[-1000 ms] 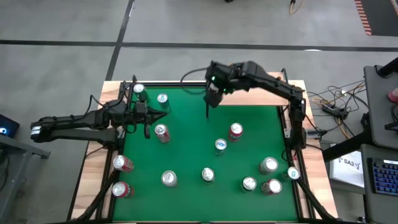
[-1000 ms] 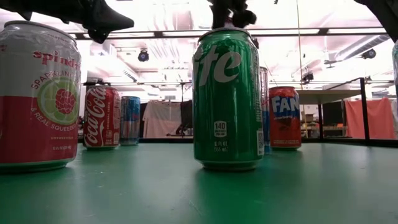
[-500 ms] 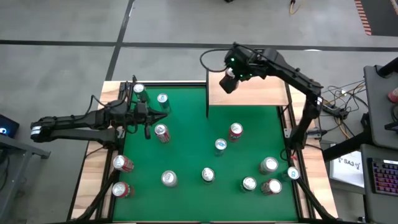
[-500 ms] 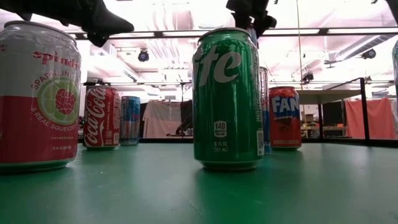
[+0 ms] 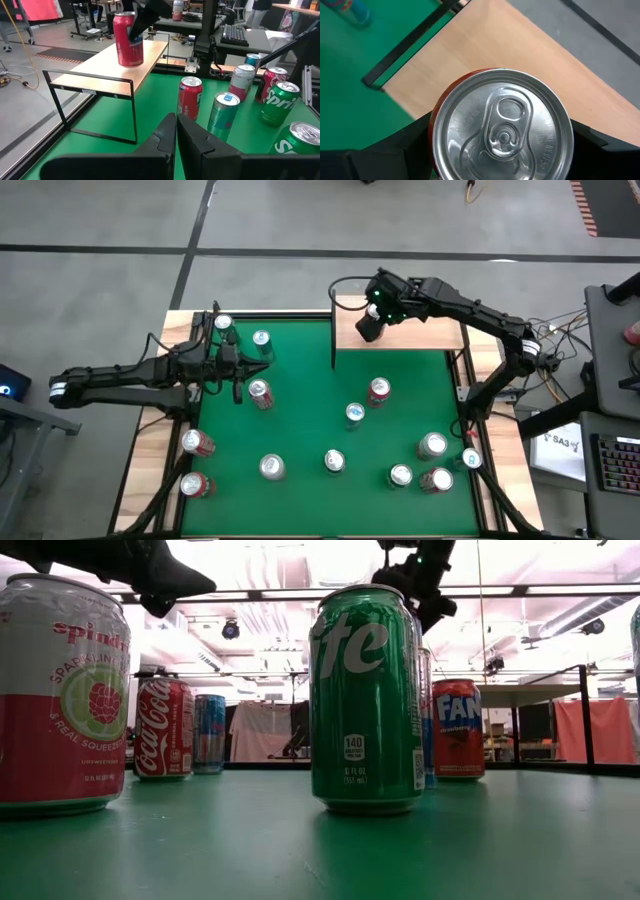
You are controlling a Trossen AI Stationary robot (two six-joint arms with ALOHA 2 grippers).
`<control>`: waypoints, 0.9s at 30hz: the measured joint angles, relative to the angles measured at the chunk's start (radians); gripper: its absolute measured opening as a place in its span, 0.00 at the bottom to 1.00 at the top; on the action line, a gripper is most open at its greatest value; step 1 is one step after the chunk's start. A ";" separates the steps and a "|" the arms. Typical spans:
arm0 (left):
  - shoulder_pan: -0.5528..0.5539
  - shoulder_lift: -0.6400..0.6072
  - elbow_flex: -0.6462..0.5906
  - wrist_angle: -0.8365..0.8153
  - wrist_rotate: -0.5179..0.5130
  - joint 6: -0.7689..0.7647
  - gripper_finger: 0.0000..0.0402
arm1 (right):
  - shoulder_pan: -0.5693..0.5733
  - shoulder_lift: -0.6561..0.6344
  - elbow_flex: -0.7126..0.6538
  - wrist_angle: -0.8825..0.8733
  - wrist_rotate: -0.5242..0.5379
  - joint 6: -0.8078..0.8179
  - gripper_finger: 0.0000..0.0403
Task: Place canned beverage on shelf
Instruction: Put the top left red soda can on the shelf
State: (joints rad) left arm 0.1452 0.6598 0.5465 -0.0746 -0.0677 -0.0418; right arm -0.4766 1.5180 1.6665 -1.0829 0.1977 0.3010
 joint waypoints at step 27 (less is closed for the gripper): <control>0.000 0.000 -0.001 0.010 0.000 0.003 0.00 | -0.015 0.008 -0.042 0.060 0.008 -0.030 0.77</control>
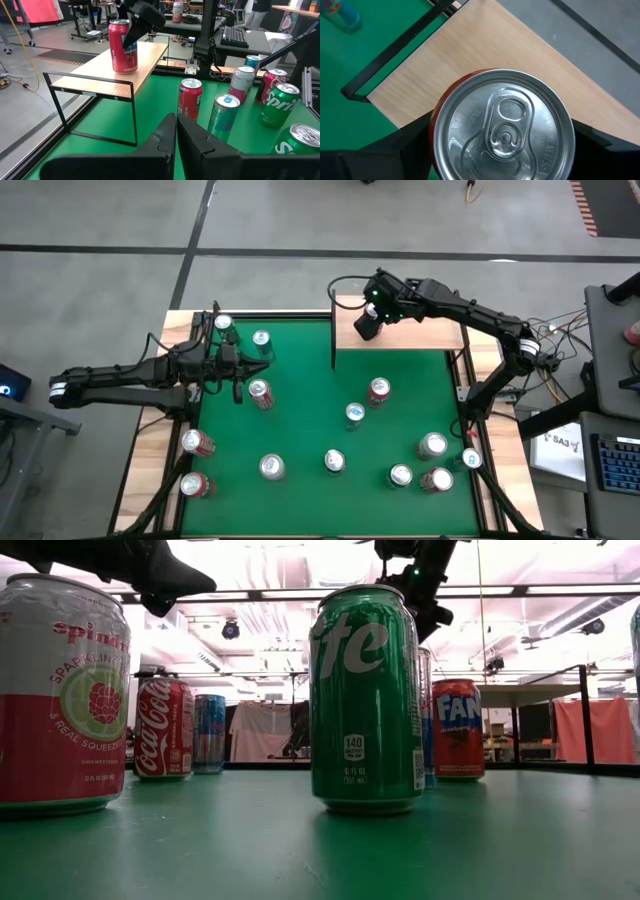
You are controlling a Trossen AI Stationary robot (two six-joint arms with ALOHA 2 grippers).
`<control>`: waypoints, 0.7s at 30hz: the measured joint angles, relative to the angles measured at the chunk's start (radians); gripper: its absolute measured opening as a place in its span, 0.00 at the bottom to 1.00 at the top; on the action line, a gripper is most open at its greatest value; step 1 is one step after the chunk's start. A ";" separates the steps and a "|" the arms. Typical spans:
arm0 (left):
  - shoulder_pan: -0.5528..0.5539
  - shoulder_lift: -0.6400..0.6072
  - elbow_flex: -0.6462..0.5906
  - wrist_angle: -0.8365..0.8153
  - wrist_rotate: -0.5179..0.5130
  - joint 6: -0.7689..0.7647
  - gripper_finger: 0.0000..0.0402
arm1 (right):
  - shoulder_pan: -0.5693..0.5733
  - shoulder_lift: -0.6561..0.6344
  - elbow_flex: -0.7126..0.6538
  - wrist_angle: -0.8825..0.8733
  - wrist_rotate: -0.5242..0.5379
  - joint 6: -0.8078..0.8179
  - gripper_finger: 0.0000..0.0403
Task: Place canned beverage on shelf
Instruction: Put the top left red soda can on the shelf
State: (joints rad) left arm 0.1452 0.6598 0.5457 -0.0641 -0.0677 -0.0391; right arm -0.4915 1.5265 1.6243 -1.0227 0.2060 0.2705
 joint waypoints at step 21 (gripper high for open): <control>0.000 0.000 0.000 0.001 0.000 0.000 0.00 | 0.000 -0.005 0.002 0.020 0.008 0.010 0.90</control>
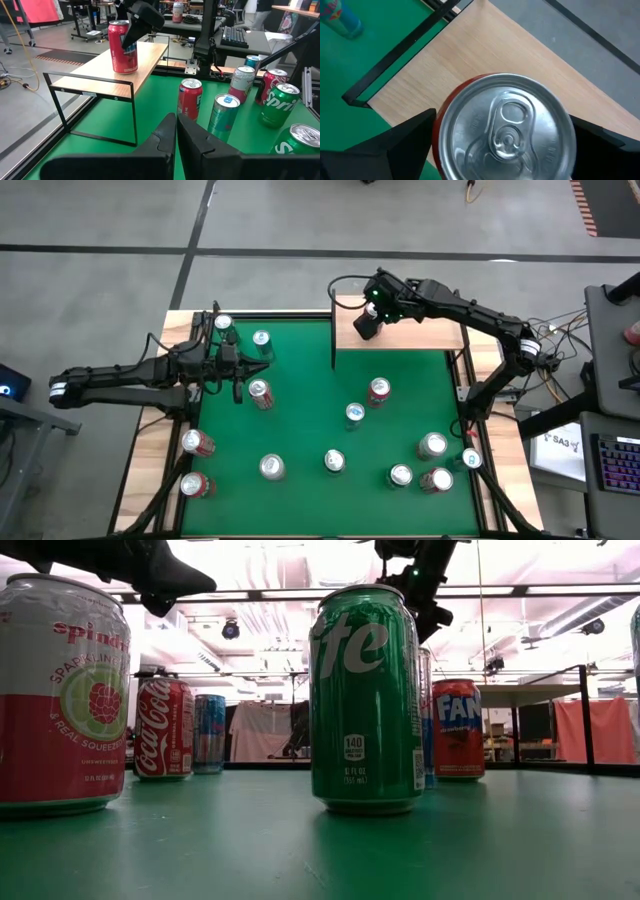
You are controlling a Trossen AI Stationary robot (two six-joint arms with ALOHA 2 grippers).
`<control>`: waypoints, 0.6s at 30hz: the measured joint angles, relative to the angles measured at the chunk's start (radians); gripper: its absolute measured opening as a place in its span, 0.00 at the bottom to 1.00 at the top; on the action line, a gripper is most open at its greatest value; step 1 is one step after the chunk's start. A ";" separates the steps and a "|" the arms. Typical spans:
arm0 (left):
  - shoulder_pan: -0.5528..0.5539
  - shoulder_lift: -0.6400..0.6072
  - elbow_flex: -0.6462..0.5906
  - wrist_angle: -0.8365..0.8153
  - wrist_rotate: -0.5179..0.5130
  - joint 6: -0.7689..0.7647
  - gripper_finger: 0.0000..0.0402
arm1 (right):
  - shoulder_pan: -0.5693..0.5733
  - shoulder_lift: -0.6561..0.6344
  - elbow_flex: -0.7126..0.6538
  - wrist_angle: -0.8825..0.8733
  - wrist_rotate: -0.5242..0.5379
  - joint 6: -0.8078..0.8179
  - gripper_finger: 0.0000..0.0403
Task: Place canned beverage on shelf
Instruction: Put the top left red soda can on the shelf
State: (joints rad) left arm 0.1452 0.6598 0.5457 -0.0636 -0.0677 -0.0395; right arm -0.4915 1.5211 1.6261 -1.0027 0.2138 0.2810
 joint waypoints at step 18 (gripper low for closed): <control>0.000 0.000 0.000 0.003 0.000 -0.004 0.00 | 0.166 -0.013 0.377 -0.089 0.048 -0.035 0.90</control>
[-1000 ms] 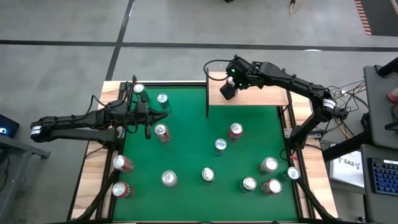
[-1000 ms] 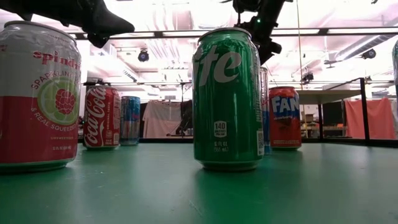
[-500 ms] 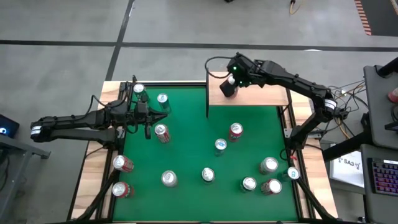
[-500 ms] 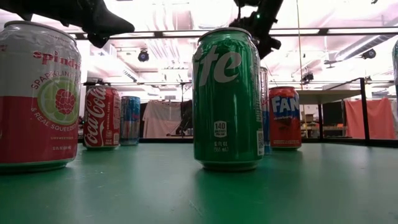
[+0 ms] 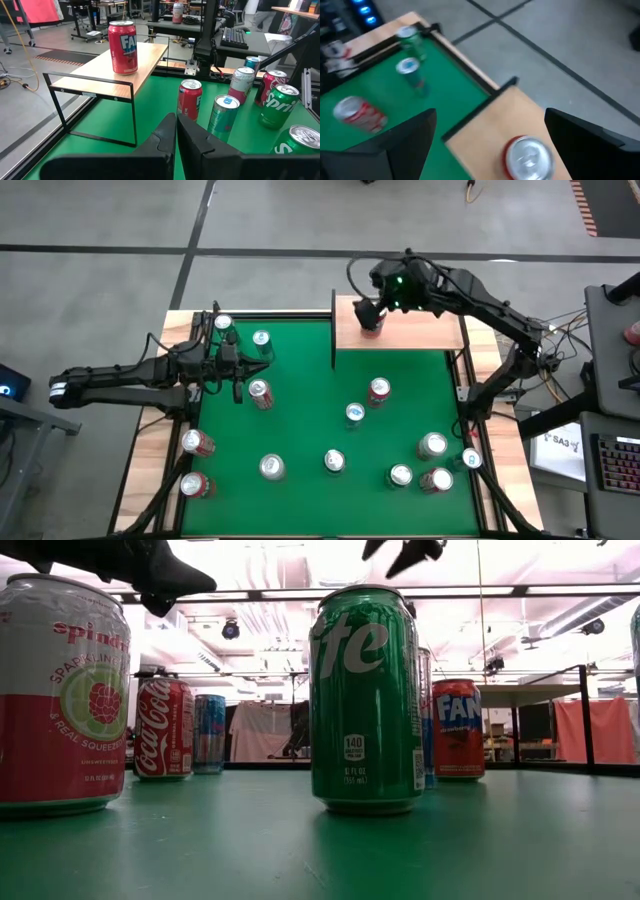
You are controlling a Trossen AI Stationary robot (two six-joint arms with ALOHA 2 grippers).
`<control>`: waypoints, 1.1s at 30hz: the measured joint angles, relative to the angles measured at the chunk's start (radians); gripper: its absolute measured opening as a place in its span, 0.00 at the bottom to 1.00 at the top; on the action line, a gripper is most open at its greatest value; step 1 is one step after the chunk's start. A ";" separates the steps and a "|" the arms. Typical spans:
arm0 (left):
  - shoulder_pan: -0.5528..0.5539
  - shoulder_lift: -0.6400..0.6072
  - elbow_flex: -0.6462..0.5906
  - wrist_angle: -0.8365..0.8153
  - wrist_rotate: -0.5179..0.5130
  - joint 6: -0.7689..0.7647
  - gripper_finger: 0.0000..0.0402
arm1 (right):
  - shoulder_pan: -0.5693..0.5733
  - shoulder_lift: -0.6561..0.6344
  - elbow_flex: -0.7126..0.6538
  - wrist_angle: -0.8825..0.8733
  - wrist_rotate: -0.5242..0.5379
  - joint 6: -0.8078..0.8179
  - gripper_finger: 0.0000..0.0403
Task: Place canned beverage on shelf
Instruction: Put the top left red soda can on the shelf
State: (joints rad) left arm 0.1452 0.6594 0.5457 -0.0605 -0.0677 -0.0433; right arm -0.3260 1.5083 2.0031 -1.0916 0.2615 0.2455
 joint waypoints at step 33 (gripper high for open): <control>0.000 0.001 0.000 0.000 0.000 0.002 0.00 | 0.013 -0.015 -0.410 -0.085 0.054 0.025 0.02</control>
State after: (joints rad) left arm 0.1452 0.6605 0.5457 -0.0608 -0.0677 -0.0415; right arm -0.3133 1.4934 1.5932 -1.1761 0.3157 0.2703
